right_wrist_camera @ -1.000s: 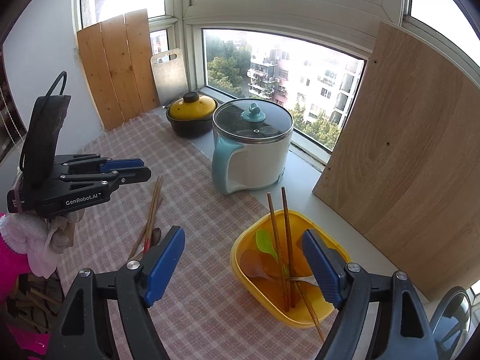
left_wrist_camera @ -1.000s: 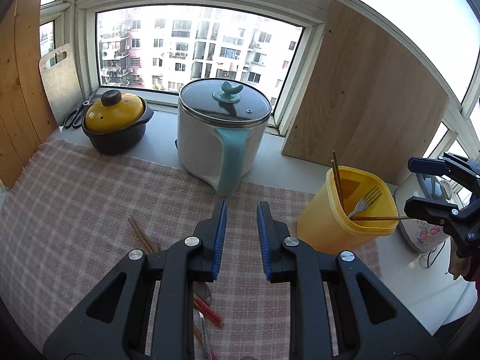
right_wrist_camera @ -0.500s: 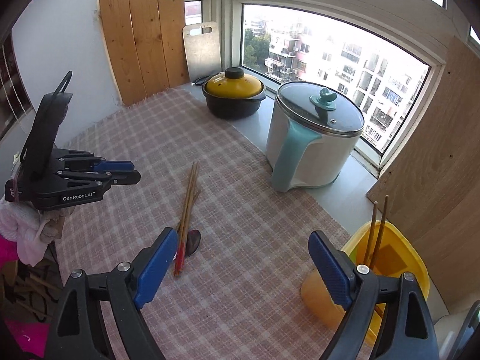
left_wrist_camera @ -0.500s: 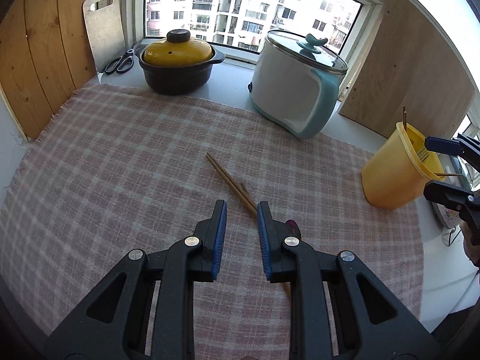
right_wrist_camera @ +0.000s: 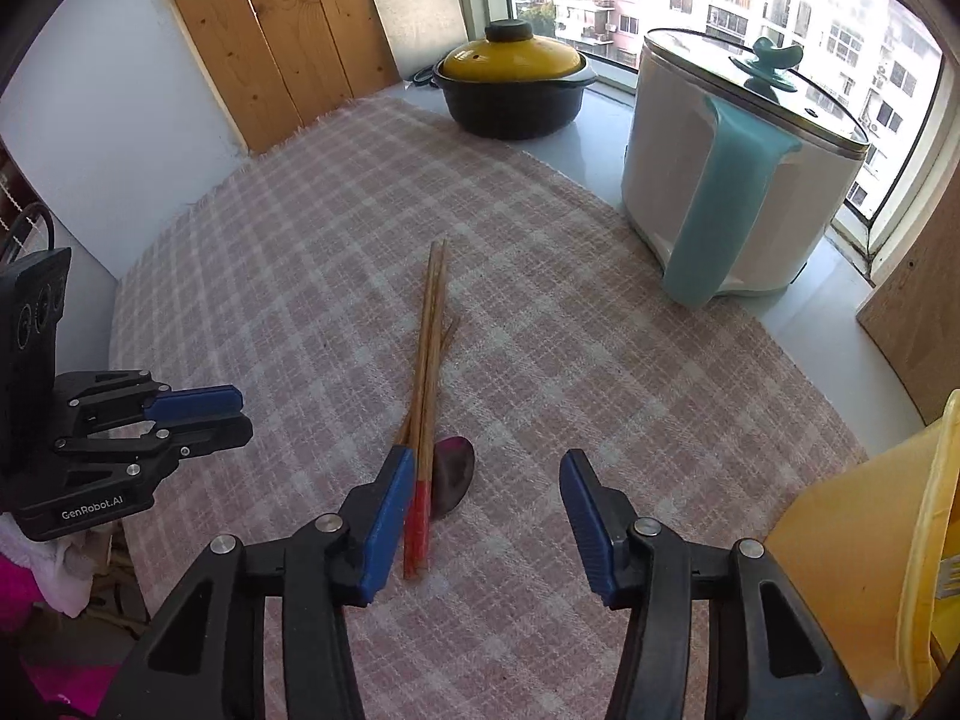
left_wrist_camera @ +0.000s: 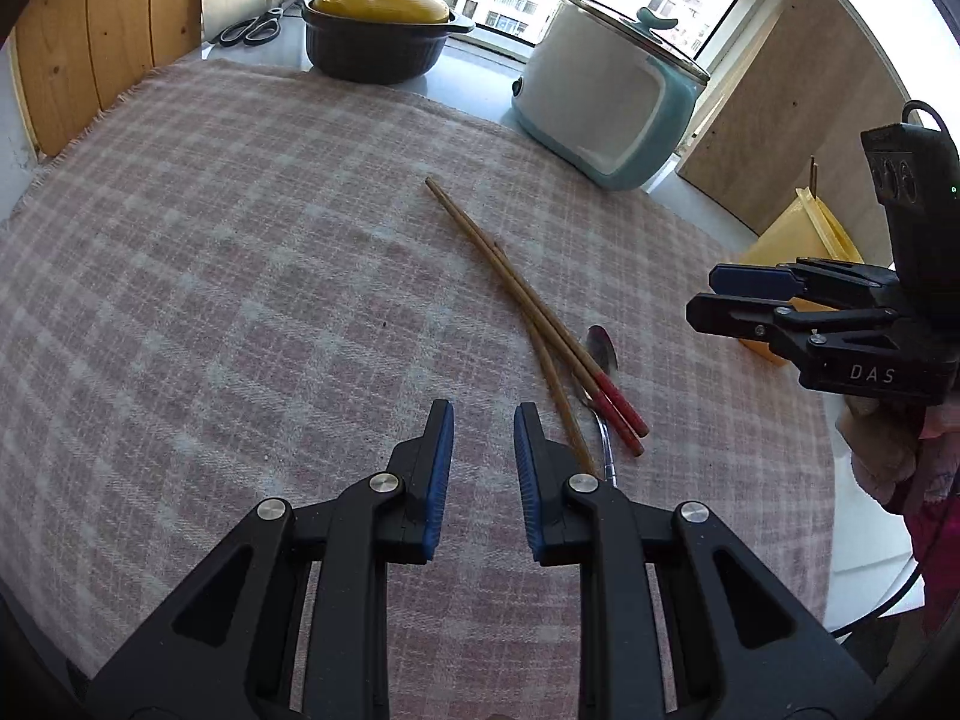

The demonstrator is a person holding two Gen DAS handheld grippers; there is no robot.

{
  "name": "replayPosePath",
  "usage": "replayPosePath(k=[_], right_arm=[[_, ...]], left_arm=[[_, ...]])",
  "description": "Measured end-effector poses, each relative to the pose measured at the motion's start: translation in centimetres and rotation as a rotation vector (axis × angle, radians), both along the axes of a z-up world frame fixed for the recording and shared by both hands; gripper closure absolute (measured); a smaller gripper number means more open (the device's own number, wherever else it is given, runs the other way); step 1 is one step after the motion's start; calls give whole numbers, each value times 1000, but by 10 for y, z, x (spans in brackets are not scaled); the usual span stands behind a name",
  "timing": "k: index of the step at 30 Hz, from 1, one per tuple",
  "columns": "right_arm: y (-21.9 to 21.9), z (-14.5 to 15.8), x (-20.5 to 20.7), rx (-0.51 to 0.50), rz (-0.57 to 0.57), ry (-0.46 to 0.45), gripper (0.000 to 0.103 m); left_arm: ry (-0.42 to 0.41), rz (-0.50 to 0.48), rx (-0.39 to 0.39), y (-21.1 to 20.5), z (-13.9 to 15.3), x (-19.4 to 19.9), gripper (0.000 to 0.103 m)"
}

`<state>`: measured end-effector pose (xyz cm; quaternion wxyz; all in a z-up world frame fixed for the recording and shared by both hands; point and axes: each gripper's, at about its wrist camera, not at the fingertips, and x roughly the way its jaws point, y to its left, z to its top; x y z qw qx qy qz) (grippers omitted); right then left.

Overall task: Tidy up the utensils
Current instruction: 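Move both open tools back to the remaining chopsticks and spoon, then close the right tool on the pink-handled spoon while the left tool approaches the chopsticks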

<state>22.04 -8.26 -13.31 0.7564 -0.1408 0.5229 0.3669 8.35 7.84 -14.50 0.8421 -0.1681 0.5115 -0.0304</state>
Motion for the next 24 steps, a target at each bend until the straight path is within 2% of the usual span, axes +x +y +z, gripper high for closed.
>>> replayPosePath(k=[2, 9, 18, 24], right_arm=[[0, -14, 4, -9, -18, 36, 61], [-2, -44, 15, 11, -55, 145, 65], [8, -58, 15, 24, -48, 194, 74], [14, -60, 13, 26, -28, 194, 77]], left_arm=[[10, 2, -17, -2, -6, -3, 84], [18, 1, -53, -7, -11, -5, 84], [27, 5, -53, -11, -15, 10, 84], [28, 30, -55, -3, -14, 38, 84]])
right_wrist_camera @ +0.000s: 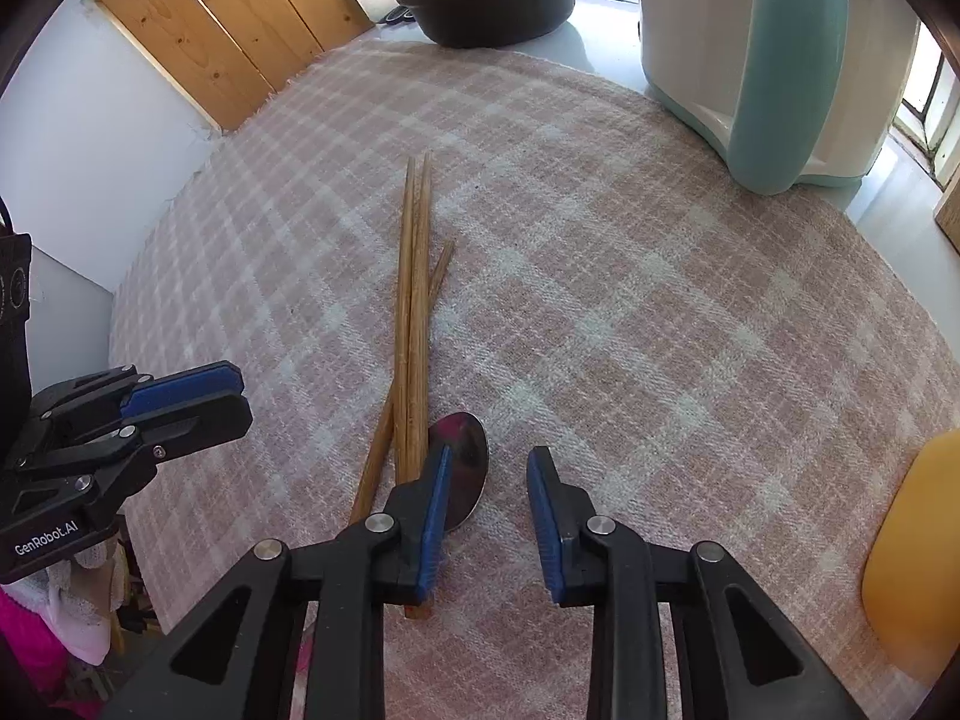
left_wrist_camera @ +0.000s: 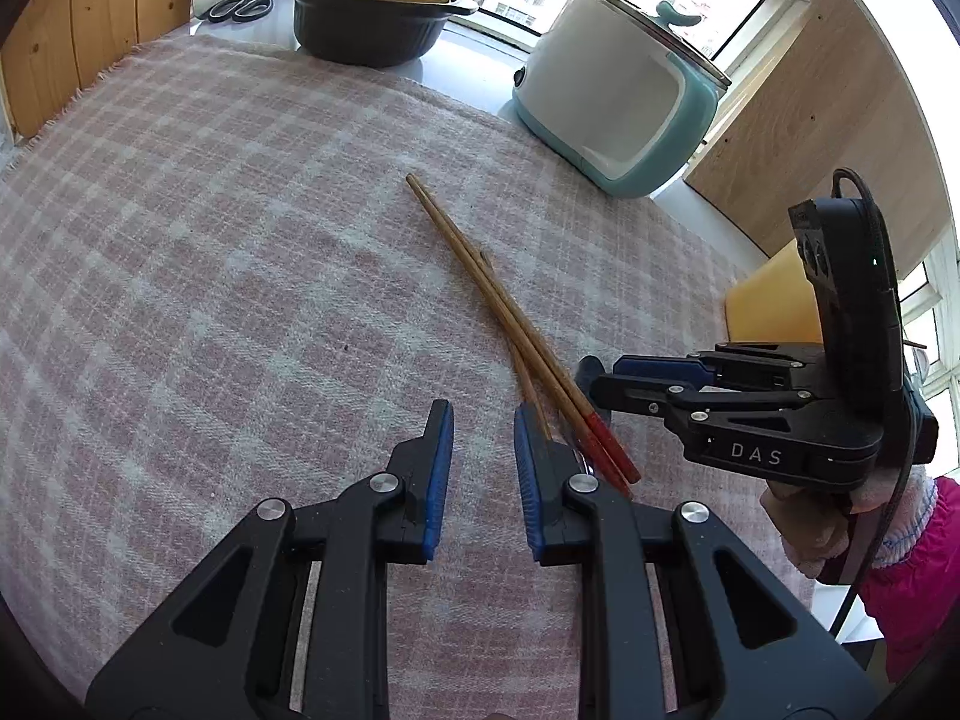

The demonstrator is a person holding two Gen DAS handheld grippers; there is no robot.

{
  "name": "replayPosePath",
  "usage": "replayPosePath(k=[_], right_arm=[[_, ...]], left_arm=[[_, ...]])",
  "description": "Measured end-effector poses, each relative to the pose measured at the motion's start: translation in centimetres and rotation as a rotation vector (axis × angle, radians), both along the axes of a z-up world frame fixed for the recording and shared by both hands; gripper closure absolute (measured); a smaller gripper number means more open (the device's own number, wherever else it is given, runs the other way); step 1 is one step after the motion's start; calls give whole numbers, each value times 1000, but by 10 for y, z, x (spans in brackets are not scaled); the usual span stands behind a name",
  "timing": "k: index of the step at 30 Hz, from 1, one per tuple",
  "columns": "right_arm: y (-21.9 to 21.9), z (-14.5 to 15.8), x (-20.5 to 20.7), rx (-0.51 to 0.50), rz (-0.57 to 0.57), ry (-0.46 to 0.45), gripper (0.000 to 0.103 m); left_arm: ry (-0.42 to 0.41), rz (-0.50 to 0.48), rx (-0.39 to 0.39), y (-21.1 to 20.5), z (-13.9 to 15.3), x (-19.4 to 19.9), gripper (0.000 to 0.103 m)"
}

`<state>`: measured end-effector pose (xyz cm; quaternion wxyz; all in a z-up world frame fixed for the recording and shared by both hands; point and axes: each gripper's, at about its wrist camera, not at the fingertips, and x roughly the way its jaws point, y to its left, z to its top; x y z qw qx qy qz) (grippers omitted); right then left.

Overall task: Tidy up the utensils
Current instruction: 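Close the right tool on the pink-handled spoon while the left tool approaches the chopsticks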

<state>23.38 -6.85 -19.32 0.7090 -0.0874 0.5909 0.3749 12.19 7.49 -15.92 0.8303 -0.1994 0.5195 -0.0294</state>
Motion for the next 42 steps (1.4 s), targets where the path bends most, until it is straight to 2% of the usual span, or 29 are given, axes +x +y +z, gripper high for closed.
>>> replayPosePath(k=[2, 5, 9, 14, 18, 24, 29, 35, 42], right_arm=[[-1, -1, 0, 1, 3, 0, 76], [-2, -1, 1, 3, 2, 5, 76], [-7, 1, 2, 12, 0, 5, 76], [-13, 7, 3, 27, -7, -3, 76], [-17, 7, 3, 32, -8, -1, 76], [-17, 2, 1, 30, -10, 15, 76], [-14, 0, -2, 33, -2, 23, 76], [-9, 1, -7, 33, 17, 29, 76], [-7, -4, -10, 19, 16, 35, 75]], left_arm=[[11, 14, -16, 2, -2, 14, 82], [27, 31, -30, 2, -7, 37, 69], [63, 24, -1, -6, -16, 66, 69], [92, -14, 107, -24, -25, 88, 69], [88, -48, 158, -31, -30, 92, 69], [79, -64, 175, -26, -35, 85, 69], [73, -84, 206, -18, -34, 80, 81], [62, -158, 227, -12, -31, 64, 91], [63, -191, 225, 2, -27, 51, 94]])
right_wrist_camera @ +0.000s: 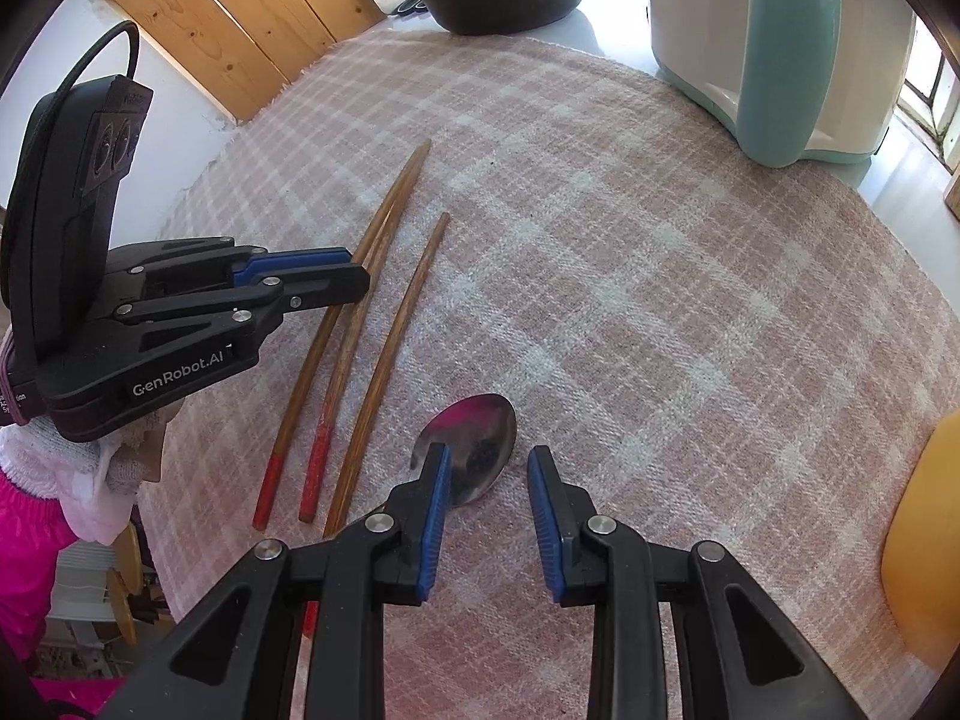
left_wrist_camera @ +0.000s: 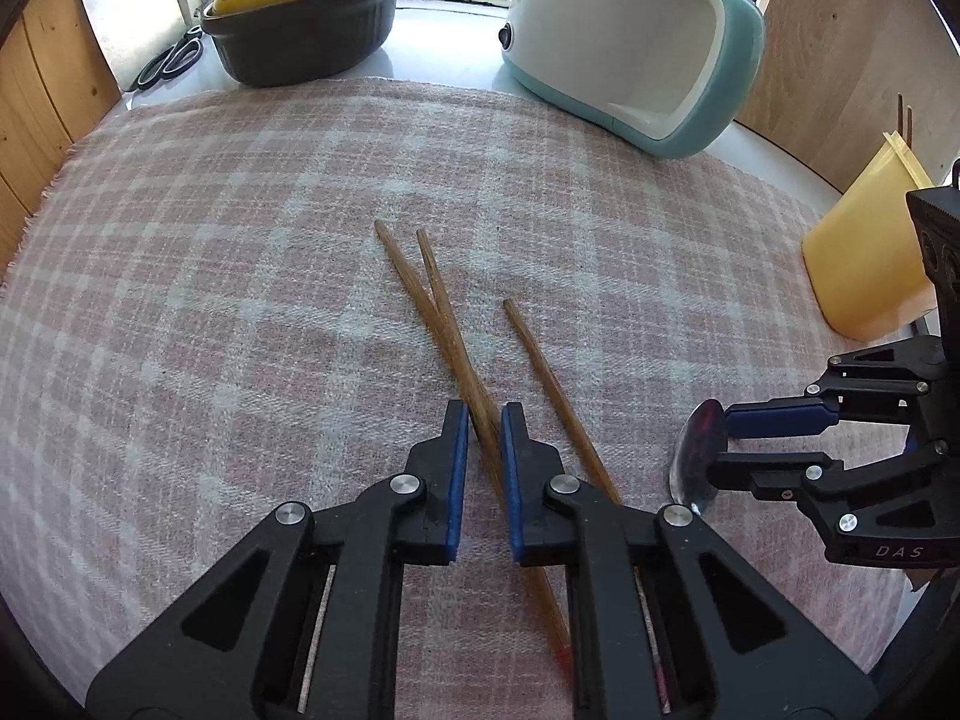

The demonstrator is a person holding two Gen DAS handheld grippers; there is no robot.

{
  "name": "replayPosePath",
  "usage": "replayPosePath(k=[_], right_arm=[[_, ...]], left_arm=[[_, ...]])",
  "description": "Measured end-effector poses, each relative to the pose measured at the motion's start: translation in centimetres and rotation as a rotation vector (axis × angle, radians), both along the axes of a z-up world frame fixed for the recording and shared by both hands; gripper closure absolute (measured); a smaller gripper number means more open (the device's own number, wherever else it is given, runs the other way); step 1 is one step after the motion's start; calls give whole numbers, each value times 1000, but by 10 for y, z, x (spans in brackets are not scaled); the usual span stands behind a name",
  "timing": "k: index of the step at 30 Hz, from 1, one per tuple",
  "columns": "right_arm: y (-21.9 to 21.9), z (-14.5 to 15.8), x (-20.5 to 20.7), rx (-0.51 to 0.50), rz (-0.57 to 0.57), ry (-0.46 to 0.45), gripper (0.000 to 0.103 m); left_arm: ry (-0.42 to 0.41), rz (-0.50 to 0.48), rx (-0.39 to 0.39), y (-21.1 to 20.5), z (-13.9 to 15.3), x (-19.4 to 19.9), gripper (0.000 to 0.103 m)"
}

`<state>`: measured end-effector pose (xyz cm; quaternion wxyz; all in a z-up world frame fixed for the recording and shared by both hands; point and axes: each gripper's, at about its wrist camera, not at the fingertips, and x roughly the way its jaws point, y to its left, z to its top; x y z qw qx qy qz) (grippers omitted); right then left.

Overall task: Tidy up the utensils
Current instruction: 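Close the right tool on the pink-handled spoon while the left tool approaches the chopsticks, then close the left tool on a chopstick while the right tool holds the spoon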

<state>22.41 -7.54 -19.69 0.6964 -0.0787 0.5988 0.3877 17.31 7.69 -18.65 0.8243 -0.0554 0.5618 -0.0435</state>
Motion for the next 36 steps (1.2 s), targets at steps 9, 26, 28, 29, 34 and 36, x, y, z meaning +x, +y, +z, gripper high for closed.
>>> replayPosePath(k=[9, 26, 28, 29, 34, 36], right_arm=[[16, -1, 4, -21, 9, -26, 95], [27, 1, -9, -37, -15, -78, 85], [32, 3, -12, -66, -3, -107, 90], [33, 3, -13, -74, -1, -113, 92], [36, 7, -11, -49, -21, -81, 101], [36, 11, -12, -37, -28, -68, 103]], left_arm=[[15, 28, 8, 16, -2, -7, 98], [17, 45, 34, 15, -12, 9, 92], [12, 41, 39, 16, -13, 9, 92], [10, 43, 39, 17, -13, 9, 96], [4, 65, 0, 24, -13, 5, 98], [1, 70, -16, 27, -12, 2, 99]])
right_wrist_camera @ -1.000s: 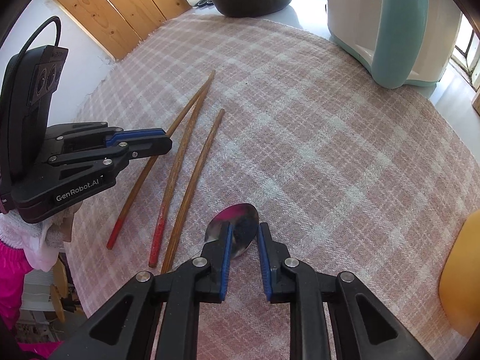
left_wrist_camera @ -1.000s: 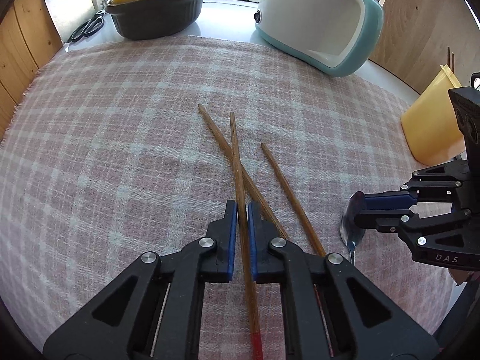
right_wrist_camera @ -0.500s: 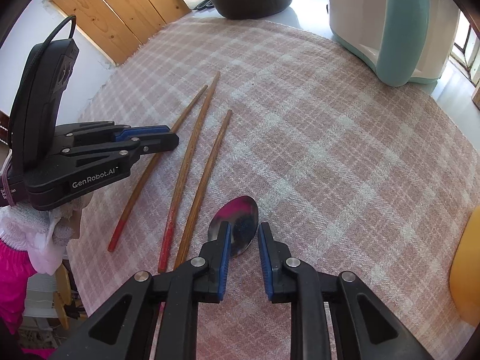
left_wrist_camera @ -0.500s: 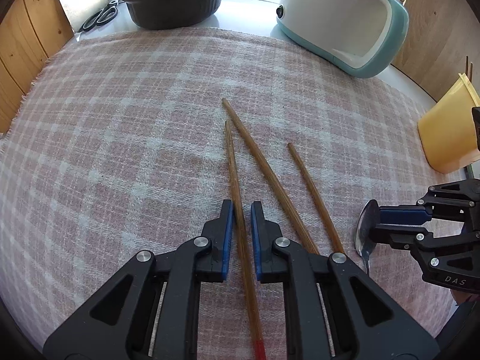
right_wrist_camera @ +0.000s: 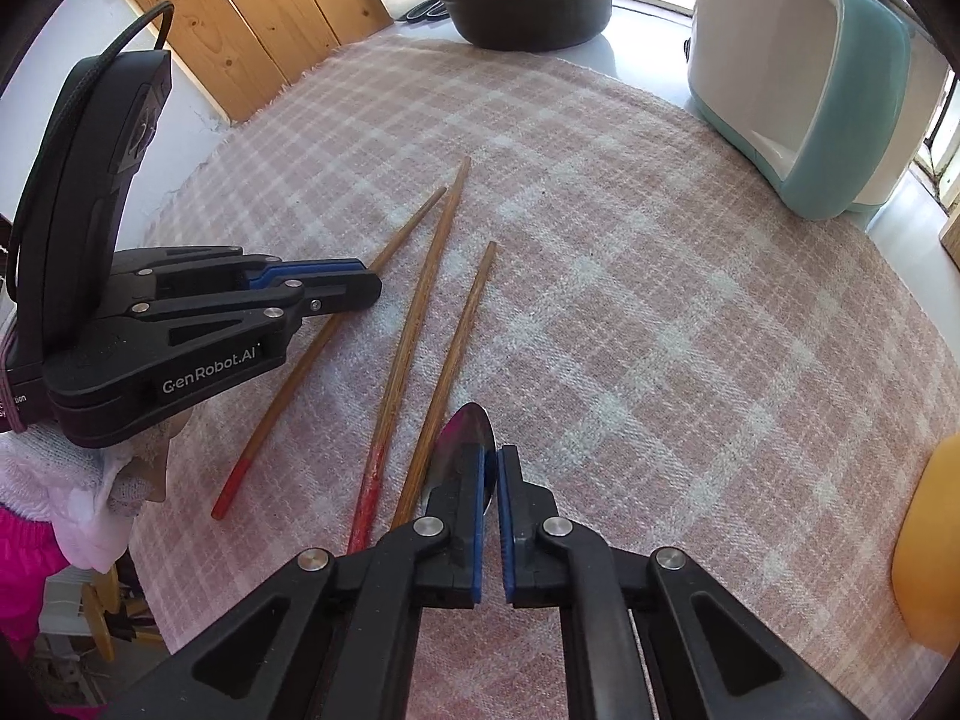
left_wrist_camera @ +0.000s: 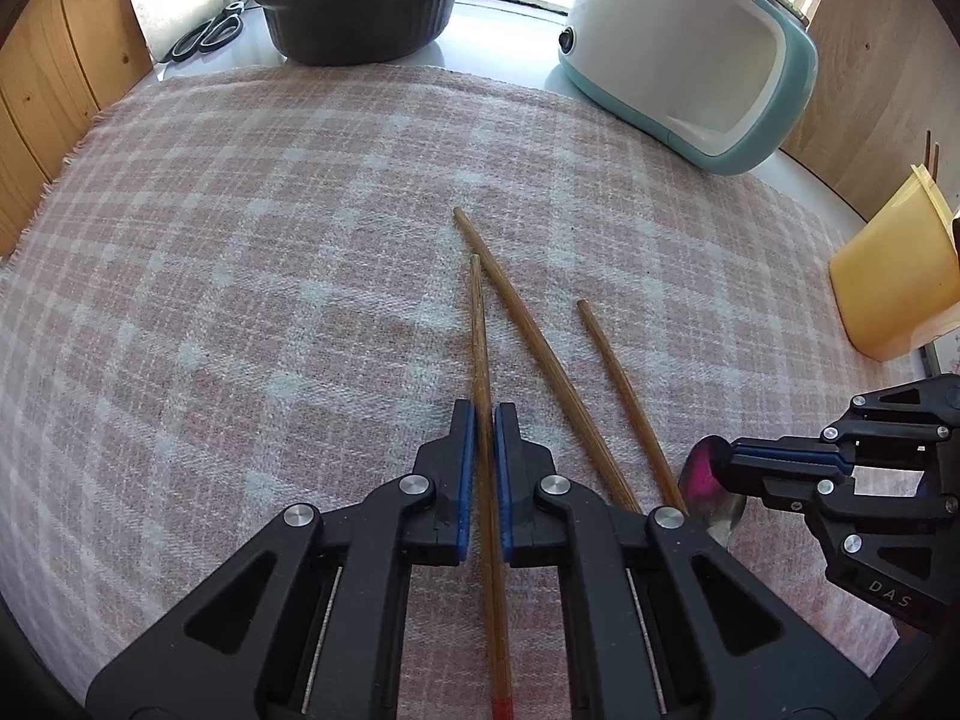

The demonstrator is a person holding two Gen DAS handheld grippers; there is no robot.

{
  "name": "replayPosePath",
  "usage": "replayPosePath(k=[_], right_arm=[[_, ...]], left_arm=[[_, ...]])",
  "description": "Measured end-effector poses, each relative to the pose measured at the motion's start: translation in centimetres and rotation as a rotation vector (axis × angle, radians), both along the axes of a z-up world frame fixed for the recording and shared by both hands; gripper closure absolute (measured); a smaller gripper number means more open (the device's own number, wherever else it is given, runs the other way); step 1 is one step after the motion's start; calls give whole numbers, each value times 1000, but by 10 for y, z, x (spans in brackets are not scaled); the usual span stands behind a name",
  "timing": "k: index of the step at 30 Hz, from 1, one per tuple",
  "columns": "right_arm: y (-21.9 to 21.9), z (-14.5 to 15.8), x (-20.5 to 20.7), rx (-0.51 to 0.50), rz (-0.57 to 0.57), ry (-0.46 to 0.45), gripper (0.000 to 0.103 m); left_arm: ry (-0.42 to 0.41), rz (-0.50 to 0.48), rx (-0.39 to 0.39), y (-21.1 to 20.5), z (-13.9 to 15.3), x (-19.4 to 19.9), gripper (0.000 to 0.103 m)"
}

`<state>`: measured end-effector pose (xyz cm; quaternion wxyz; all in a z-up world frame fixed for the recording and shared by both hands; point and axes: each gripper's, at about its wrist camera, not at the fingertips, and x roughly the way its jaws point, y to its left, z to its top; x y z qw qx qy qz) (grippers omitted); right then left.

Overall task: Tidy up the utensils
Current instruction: 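Close the left tool on a chopstick while the right tool holds the spoon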

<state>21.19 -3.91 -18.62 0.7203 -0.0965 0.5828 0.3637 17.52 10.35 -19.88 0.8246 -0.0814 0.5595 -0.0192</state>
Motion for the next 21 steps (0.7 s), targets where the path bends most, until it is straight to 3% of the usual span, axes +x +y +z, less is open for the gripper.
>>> replayPosePath(k=[13, 21], right_arm=[[10, -1, -12, 45, -28, 91, 102], [21, -3, -22, -18, -40, 40, 103]], left_arm=[[-8, -15, -41, 12, 2, -14, 99], [-14, -31, -62, 15, 4, -18, 99]])
